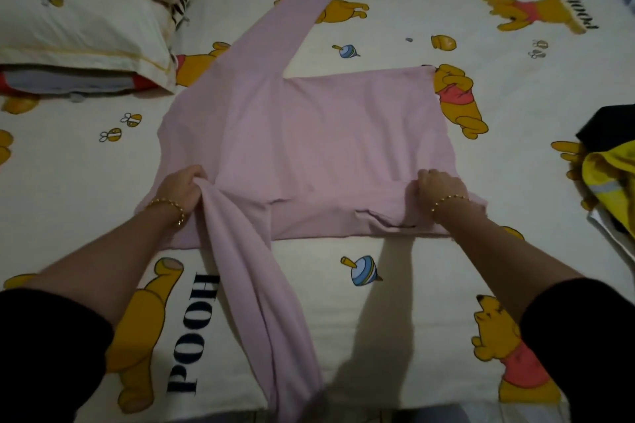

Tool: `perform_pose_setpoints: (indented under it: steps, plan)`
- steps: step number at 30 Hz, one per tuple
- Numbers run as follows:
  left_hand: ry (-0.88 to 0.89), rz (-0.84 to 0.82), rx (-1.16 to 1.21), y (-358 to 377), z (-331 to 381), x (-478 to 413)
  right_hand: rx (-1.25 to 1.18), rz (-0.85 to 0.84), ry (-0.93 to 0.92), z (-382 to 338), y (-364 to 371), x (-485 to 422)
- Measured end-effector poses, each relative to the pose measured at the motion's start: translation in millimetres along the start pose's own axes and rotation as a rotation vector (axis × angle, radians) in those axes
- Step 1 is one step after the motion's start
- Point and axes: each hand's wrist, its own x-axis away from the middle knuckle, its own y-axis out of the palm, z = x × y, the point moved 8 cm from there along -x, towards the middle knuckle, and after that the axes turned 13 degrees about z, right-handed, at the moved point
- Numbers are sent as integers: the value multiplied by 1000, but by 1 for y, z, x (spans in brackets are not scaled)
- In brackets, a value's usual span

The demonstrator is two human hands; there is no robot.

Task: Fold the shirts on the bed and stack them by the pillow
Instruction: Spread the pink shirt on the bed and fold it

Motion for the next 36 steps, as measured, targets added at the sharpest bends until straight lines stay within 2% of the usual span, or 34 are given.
perform_pose_setpoints:
  steps: [4, 9, 14, 19, 25, 32, 36]
  plan:
    - [-67, 133, 37, -5, 9, -47, 122, 84, 6, -1, -3, -37]
    - [-75, 201, 17, 9, 2, -94, 69, 221, 43, -3, -1, -71]
    - [-80, 185, -121, 22, -39, -91, -13, 204, 5, -21, 19, -76]
    - [-84, 170, -251, 9, -63, -81, -152, 214, -107, -64, 13, -79]
    - [-96, 129, -237, 8, -79, -77, -150, 145, -129, -79, 21, -78]
    - [-126, 192, -237, 8, -74, -70, -204, 315, -101, -71, 0, -94]
    - [-118, 205, -236, 7, -72, -69, -232, 270, -87, -80, -2, -103]
